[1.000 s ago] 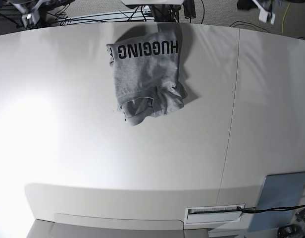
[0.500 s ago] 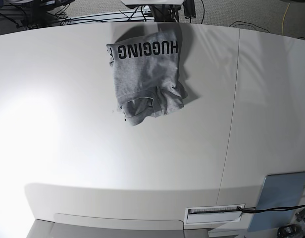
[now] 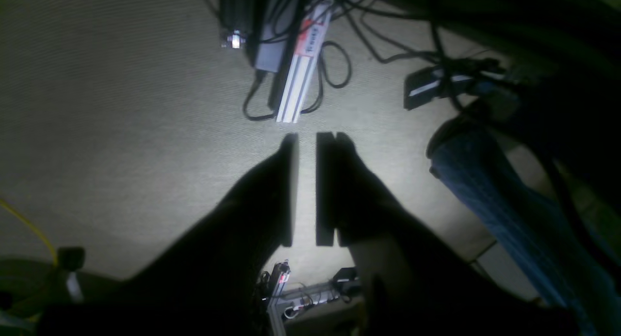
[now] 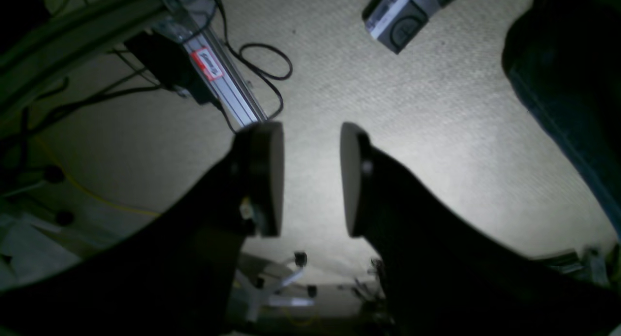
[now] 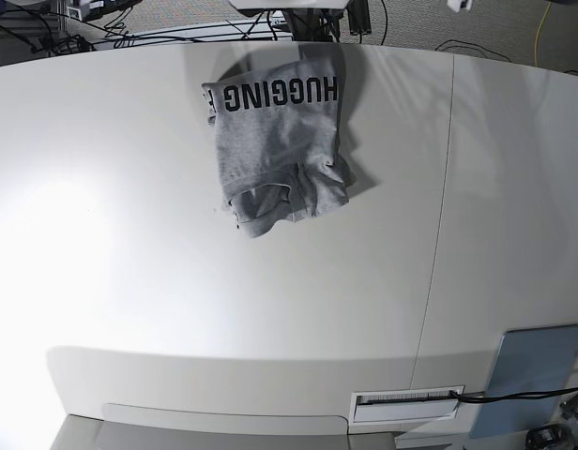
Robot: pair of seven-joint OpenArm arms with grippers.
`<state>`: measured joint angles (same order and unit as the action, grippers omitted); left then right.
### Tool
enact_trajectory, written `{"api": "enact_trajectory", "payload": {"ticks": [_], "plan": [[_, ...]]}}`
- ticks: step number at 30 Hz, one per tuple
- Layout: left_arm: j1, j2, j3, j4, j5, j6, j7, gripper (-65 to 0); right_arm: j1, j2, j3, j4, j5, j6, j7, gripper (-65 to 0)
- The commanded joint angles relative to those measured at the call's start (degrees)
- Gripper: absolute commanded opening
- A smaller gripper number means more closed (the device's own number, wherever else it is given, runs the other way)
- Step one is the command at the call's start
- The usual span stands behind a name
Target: Fold the T-shirt properly
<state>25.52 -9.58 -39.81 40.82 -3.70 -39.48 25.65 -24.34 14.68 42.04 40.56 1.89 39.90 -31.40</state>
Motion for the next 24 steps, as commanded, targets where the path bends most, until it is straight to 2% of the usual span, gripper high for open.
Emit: {"api": "enact_trajectory", "payload": {"ticks": [1, 4, 7, 11, 14, 17, 20, 24], "plan": [[-0.63, -0.39, 0.00, -1.25, 0.63, -0.52, -0.22, -58.8, 0.39, 0.70, -0.04, -0.48, -0.52, 0.10, 0.63, -45.5], [-4.00, 0.74, 0.26, -5.79, 3.76, -0.52, -0.24, -58.8, 2.56, 0.72, -4.00, -2.99, -2.51, 0.10, 2.80, -45.5], [-6.01, 2.47, 2.78, -8.74, 6.97, -0.44, -1.95, -58.8, 3.39, 0.72, -12.33, -5.09, -3.41, 0.10, 6.27, -45.5], [-6.25, 4.68, 10.86, -10.27, 10.58, 7.28, -6.84, -58.8, 3.39, 0.70, -24.79, -6.95, -3.19, 0.10, 11.32, -45.5], [-6.29, 5.84, 18.03, -10.93, 9.16, 11.98, -7.15, -58.8, 3.37, 0.70, -32.20, -7.30, -2.71, -3.56, 12.87, -45.5], [-6.29, 6.45, 23.61, -11.50, 4.79, 14.25, -7.13, -58.8, 3.39, 0.33, -36.92, -7.30, -2.71, -5.79, 12.90, -45.5], [-6.29, 6.75, 26.99, -11.80, 1.64, 16.17, -7.10, -58.8, 3.37, 0.07, -39.21, -7.30, -0.72, -6.36, 12.94, -45.5], [-6.32, 7.06, 27.80, -12.37, -0.46, 16.52, -7.15, -58.8, 3.39, 0.09, -39.45, -7.30, 1.68, -6.34, 12.98, -45.5]]}}
